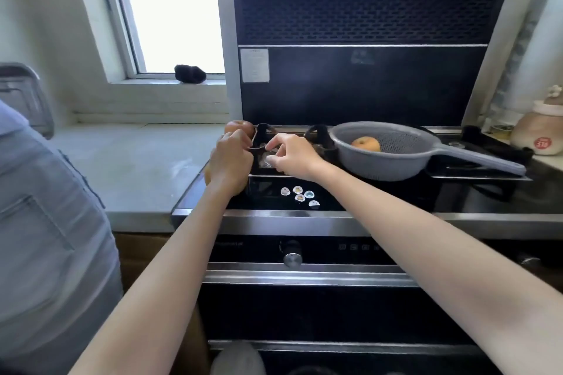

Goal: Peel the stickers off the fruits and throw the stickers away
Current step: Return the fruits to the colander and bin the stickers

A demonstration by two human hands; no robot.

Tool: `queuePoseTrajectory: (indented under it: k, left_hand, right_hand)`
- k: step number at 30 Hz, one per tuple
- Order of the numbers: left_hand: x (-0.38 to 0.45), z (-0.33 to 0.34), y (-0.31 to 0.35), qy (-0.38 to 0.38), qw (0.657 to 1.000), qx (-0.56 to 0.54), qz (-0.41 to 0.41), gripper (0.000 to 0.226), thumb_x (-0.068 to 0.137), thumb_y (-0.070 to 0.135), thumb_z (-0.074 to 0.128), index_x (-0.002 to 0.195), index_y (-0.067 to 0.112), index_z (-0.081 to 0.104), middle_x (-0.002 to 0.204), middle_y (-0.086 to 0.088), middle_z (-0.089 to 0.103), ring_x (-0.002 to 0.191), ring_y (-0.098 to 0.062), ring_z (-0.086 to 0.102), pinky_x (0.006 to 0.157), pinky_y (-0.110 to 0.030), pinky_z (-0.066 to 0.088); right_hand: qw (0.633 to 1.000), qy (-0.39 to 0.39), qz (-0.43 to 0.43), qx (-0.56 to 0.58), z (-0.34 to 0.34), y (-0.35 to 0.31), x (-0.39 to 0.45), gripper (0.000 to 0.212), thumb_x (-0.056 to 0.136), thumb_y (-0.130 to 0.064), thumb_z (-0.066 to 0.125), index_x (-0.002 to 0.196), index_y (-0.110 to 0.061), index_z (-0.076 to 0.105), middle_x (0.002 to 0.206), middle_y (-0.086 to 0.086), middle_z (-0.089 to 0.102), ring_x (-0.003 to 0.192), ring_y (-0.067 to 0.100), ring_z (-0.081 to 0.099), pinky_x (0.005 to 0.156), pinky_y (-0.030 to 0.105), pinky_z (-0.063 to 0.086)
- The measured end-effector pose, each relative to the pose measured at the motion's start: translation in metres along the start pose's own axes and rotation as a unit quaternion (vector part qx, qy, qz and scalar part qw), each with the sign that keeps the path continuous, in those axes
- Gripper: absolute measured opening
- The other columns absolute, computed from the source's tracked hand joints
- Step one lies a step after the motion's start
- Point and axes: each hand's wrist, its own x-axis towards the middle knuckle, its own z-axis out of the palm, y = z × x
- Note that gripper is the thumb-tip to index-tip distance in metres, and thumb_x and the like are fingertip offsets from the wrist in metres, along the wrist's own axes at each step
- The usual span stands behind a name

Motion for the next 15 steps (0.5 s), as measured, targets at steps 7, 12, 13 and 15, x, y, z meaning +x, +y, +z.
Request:
queuePoseTrajectory:
  k: [7, 12, 13, 15]
  left_hand:
    - [0.007, -0.018, -0.03, -0.031, 0.989, -0.029, -0.142, 0.034, 0.085, 0.025, 0.048, 0.113, 0.01, 0.059, 0.118, -0.014, 0.059, 0.111, -0.031, 0.052, 0.09, -0.041, 0.046]
    - [0.005, -0.017, -0.041, -0.082, 0.977, -0.022, -0.196, 0.036, 0.089, 0.035, 0.043, 0.117, 0.016, 0.057, 0.118, -0.012, 0.061, 0.102, -0.031, 0.056, 0.083, -0.037, 0.043]
    - [0.005, -0.017, -0.043, -0.087, 0.977, -0.019, -0.194, 0.035, 0.089, 0.035, 0.044, 0.117, 0.018, 0.057, 0.117, -0.011, 0.062, 0.099, -0.03, 0.055, 0.081, -0.036, 0.042]
    - [0.005, -0.018, -0.046, -0.097, 0.977, -0.022, -0.19, 0.033, 0.089, 0.035, 0.045, 0.117, 0.021, 0.058, 0.116, -0.01, 0.062, 0.099, -0.029, 0.054, 0.079, -0.034, 0.04]
  right_hand:
    - [0.995, -0.098, -0.014, -0.026, 0.047, -0.016, 0.001, 0.064, 0.079, -0.036, 0.075, 0.132, -0.014, 0.047, 0.108, 0.005, 0.063, 0.104, 0.023, 0.06, 0.091, 0.041, 0.05]
    - [0.993, -0.113, 0.006, 0.016, 0.064, -0.019, 0.004, 0.088, 0.07, -0.042, 0.083, 0.137, -0.009, 0.036, 0.122, 0.008, 0.059, 0.108, 0.021, 0.056, 0.083, 0.03, 0.045]
    - [0.993, -0.116, 0.011, 0.026, 0.067, -0.02, 0.004, 0.091, 0.069, -0.041, 0.084, 0.138, -0.01, 0.033, 0.124, 0.008, 0.058, 0.109, 0.021, 0.055, 0.083, 0.03, 0.045]
    - [0.993, -0.113, 0.013, 0.034, 0.075, -0.021, 0.004, 0.096, 0.069, -0.039, 0.084, 0.141, -0.009, 0.028, 0.126, 0.01, 0.055, 0.112, 0.023, 0.054, 0.086, 0.03, 0.046]
